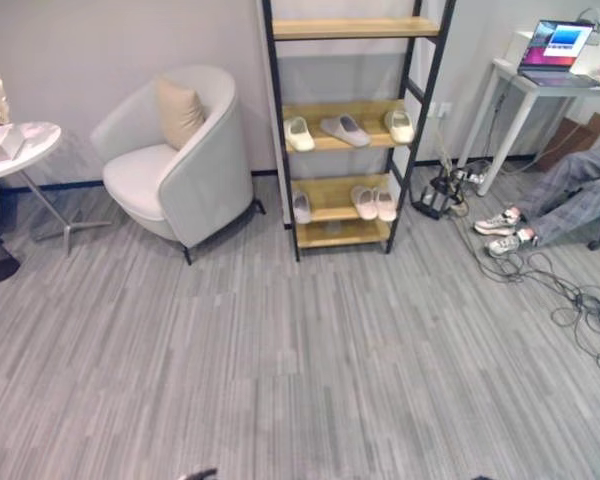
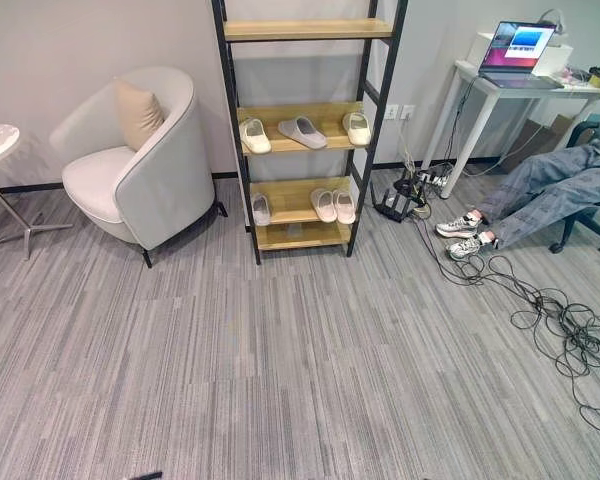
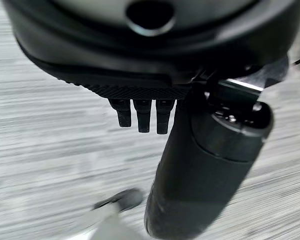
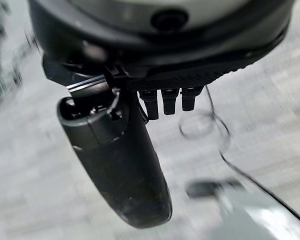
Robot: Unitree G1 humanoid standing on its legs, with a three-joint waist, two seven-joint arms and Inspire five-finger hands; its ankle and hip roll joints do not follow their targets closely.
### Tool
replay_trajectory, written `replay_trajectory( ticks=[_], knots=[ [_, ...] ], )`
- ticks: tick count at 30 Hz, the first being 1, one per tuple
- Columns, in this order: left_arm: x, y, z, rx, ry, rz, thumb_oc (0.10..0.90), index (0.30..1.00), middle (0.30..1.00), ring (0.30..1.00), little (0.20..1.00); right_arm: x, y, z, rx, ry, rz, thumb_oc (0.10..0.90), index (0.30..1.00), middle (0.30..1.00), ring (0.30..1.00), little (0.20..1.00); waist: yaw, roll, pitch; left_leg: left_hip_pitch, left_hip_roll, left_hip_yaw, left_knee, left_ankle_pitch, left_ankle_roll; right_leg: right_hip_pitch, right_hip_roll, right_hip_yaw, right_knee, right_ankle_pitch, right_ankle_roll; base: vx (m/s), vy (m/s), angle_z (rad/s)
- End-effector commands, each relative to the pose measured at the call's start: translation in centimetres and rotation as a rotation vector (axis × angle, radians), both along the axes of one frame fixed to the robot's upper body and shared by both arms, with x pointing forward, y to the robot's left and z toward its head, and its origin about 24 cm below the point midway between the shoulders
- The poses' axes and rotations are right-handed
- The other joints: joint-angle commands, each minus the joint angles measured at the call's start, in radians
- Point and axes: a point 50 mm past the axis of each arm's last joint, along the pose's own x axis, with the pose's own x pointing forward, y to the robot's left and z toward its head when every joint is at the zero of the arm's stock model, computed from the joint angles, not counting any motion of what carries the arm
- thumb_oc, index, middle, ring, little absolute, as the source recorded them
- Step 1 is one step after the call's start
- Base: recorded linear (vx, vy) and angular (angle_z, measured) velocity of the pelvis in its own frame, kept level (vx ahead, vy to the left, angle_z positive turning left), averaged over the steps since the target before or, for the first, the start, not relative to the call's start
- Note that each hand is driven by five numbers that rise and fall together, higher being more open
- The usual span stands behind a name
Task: Arrange the slippers neatly on the shoe rack.
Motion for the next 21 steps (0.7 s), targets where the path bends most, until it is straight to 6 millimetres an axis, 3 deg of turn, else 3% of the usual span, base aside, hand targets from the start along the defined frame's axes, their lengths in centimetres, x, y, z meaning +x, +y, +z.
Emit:
replay_trajectory(
  ticks=[1,4,9,10,12,13,15,17,18,19,21],
  knots=[
    [3.7,2.0,1.2,0.093,-0.087,-0.039,0.800,0.900,0.900,0.900,0.900,-0.8,-3.0,0.9,-0.116,0.042,0.065,0.800,0.900,0.900,0.900,0.900,-0.010,-0.005,-0.002,0.015,0.029,-0.047,-0.006,-0.052,-0.056,0.013,-0.024,0.002,0.012,-0.070,0.081,0.00,0.000,0.00],
    [5.0,1.0,1.2,0.091,-0.113,-0.091,0.800,0.900,0.900,0.900,0.900,-0.9,-2.2,0.7,-0.106,0.053,0.112,0.800,0.900,0.900,0.900,0.900,-0.020,-0.002,0.018,-0.005,0.031,-0.047,-0.006,-0.045,-0.062,-0.007,-0.022,0.004,0.024,-0.077,0.075,0.01,-0.056,0.03],
    [5.1,-0.3,0.9,0.049,-0.120,-0.097,0.800,0.900,0.900,0.900,0.900,0.1,-1.5,0.6,-0.103,0.040,0.230,0.800,0.900,0.900,0.900,0.900,-0.024,0.006,0.049,0.012,0.052,-0.048,0.004,-0.044,-0.067,-0.043,-0.010,0.024,0.118,-0.122,0.049,0.09,-0.102,0.01],
    [5.3,-0.6,0.9,0.039,-0.135,-0.101,0.800,0.900,0.900,0.900,0.900,1.0,-0.8,0.6,-0.093,0.024,0.307,0.800,0.900,0.900,0.900,0.900,-0.023,0.004,0.072,-0.004,0.063,-0.042,0.068,-0.072,-0.066,-0.075,-0.002,0.043,0.180,-0.148,0.038,0.06,-0.187,-0.06],
    [6.2,-1.4,1.0,0.025,-0.157,-0.156,0.800,0.900,0.900,0.900,0.900,2.4,-0.4,0.7,-0.100,0.003,0.393,0.800,0.900,0.900,0.900,0.900,-0.012,-0.016,0.128,-0.126,0.071,-0.035,0.312,-0.114,-0.066,-0.103,-0.003,0.068,0.253,-0.187,0.015,0.07,-0.248,-0.47],
    [7.9,-2.3,1.3,0.028,-0.195,-0.241,0.800,0.900,0.900,0.900,0.900,2.2,-0.3,0.6,-0.109,0.025,0.424,0.800,0.900,0.900,0.900,0.900,-0.014,-0.031,0.161,-0.248,0.117,-0.006,0.546,-0.051,-0.080,-0.094,-0.008,0.059,0.274,-0.204,-0.012,0.12,-0.264,-0.37],
    [8.5,-2.9,1.5,0.025,-0.216,-0.272,0.800,0.900,0.900,0.900,0.900,1.9,-0.6,0.6,-0.127,0.055,0.427,0.800,0.900,0.900,0.900,0.900,-0.005,-0.037,0.181,-0.335,0.126,0.003,0.655,-0.055,-0.064,-0.088,-0.007,0.046,0.282,-0.228,-0.023,0.19,-0.166,0.18],
    [8.1,-3.7,1.2,-0.011,-0.223,-0.253,0.800,0.900,0.900,0.900,0.900,2.4,-0.9,0.8,-0.138,0.025,0.389,0.800,0.900,0.900,0.900,0.900,0.005,-0.025,0.178,-0.383,0.090,0.013,0.552,-0.099,-0.046,-0.053,-0.008,0.043,0.255,-0.255,-0.009,0.34,0.044,0.25],
    [7.7,-3.9,1.1,-0.021,-0.217,-0.247,0.800,0.900,0.900,0.900,0.900,2.6,-0.9,0.9,-0.137,0.003,0.371,0.800,0.900,0.900,0.900,0.900,0.014,-0.014,0.172,-0.387,0.083,0.016,0.472,-0.083,-0.046,-0.039,0.001,0.046,0.242,-0.258,-0.002,0.45,0.136,0.03],
    [7.0,-4.2,0.8,-0.031,-0.197,-0.251,0.800,0.900,0.900,0.900,0.900,3.0,-0.9,1.0,-0.137,-0.021,0.360,0.800,0.900,0.900,0.900,0.900,0.029,-0.001,0.171,-0.397,0.076,0.013,0.374,-0.025,-0.052,-0.013,0.012,0.053,0.228,-0.260,0.004,0.44,0.145,-0.05],
    [5.9,-4.2,0.4,-0.025,-0.160,-0.253,0.800,0.900,0.900,0.900,0.900,3.8,-0.8,1.2,-0.145,-0.048,0.371,0.800,0.900,0.900,0.900,0.900,0.060,0.002,0.167,-0.412,0.058,-0.014,0.209,0.024,-0.069,0.043,0.016,0.066,0.197,-0.273,0.014,0.48,0.127,-0.20]
  ],
)
